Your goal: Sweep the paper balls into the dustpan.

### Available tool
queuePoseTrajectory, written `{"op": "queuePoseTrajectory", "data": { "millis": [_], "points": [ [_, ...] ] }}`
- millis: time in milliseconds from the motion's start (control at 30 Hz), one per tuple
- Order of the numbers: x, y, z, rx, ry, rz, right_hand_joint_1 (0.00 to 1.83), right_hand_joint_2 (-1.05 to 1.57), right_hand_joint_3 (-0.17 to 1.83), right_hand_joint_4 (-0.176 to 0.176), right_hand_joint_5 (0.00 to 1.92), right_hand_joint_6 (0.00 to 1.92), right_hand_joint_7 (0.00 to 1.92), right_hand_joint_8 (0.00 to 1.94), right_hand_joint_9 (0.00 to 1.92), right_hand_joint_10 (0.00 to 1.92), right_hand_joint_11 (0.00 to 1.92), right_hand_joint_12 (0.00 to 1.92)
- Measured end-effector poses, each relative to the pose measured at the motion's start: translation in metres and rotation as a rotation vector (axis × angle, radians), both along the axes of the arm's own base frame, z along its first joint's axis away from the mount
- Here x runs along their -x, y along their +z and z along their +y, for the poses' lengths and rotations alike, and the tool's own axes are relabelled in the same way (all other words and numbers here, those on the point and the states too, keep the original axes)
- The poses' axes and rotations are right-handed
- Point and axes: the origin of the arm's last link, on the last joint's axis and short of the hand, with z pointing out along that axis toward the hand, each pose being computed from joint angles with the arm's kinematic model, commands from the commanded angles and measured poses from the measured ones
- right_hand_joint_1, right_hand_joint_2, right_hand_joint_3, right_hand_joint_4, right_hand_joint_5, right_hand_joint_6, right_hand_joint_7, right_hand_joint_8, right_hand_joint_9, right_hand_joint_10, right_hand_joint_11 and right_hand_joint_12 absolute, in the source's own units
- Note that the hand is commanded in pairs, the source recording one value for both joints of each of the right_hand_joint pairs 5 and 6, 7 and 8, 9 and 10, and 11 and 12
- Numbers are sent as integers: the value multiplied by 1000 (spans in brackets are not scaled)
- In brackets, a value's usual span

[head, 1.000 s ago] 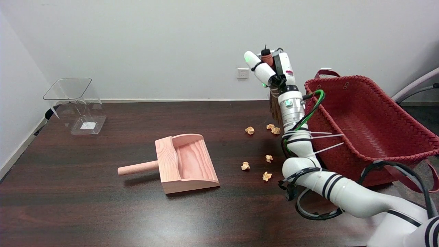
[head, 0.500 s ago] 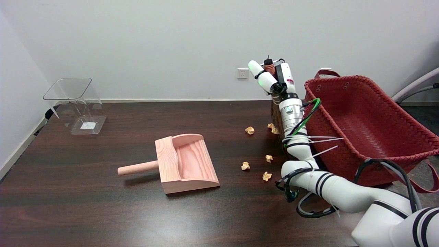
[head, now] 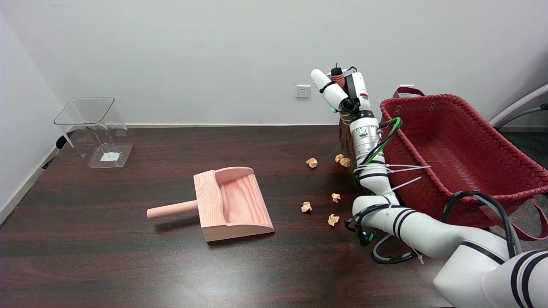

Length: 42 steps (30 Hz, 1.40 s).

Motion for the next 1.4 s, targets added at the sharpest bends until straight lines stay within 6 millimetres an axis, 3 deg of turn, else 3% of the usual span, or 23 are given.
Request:
{"op": "queuePoseTrajectory", "data": {
  "millis": [667,1400],
  "points": [
    [3,5,-10,19,-52,38,634,1395,-72,0,1920,1920,1920,1920,1920,1920,1920,1920],
    [25,-16,-11,-5,-131,8,572,1536,-175,0,1920,1920,1920,1920,1920,1920,1920,1920]
  ]
}}
